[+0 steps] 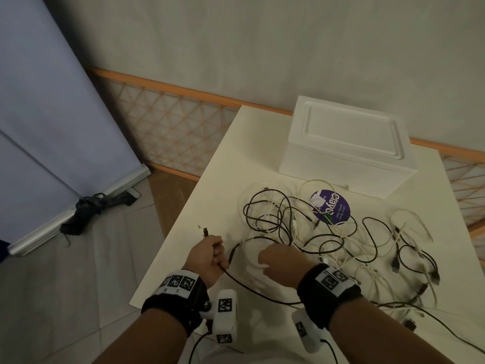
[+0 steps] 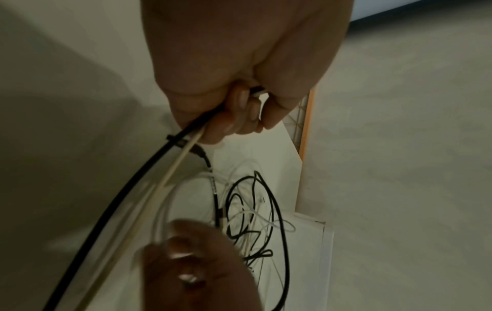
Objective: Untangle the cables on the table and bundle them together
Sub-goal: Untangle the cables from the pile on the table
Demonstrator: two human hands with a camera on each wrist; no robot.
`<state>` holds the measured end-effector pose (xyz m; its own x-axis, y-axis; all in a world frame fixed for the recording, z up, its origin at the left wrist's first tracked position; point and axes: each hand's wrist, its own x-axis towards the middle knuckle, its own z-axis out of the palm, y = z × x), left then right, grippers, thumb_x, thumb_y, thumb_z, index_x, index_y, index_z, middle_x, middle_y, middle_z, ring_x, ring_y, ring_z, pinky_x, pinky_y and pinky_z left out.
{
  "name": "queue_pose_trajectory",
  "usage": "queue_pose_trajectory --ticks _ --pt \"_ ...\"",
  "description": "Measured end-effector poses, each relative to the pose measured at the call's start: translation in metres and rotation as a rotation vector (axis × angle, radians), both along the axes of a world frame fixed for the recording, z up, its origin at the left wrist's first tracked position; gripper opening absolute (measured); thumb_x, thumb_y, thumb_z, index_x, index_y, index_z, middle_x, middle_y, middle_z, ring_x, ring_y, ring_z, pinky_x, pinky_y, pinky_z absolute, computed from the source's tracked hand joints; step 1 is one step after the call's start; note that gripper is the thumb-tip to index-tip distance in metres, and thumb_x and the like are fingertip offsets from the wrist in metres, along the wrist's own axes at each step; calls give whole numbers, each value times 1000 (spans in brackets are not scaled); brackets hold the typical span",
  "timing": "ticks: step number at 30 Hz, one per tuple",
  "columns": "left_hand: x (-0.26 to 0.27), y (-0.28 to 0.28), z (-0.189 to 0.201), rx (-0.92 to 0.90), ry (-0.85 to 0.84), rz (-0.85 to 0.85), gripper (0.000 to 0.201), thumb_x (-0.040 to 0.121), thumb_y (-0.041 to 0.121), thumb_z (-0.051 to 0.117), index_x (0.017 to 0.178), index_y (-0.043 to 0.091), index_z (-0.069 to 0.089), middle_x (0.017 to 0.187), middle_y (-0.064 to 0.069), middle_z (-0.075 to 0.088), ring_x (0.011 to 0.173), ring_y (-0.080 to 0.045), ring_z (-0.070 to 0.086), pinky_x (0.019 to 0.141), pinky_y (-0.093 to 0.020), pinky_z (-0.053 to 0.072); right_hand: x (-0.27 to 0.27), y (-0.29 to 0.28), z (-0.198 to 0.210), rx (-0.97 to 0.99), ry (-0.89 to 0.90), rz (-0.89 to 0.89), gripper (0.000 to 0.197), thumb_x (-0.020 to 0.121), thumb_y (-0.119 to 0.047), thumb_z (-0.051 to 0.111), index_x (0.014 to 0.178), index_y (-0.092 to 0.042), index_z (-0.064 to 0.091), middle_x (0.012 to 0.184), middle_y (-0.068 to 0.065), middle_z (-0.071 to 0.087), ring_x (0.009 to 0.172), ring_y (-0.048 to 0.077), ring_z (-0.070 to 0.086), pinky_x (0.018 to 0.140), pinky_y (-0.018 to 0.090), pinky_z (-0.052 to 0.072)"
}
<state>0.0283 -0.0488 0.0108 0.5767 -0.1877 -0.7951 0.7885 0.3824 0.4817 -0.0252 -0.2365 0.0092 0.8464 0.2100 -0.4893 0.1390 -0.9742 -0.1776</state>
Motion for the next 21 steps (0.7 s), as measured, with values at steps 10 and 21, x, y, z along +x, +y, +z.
queue_pose_trajectory --ticks 10,21 --pt "5 -9 -4 22 -11 -50 16 88 3 39 76 13 42 54 0 31 43 -13 24 51 -29 23 24 10 -16 71 -50 -219 57 91 -3 32 146 -13 24 152 7 24 128 29 45 101 43 43" --pt "0 -47 -7 102 -74 -271 26 98 8 41 99 0 65 86 -8 65 43 -11 37 43 -23 32 31 -4 0 -110 -199 -177 21 94 -13 41 110 -12 54 108 8 59 99 27 60 79 37 51"
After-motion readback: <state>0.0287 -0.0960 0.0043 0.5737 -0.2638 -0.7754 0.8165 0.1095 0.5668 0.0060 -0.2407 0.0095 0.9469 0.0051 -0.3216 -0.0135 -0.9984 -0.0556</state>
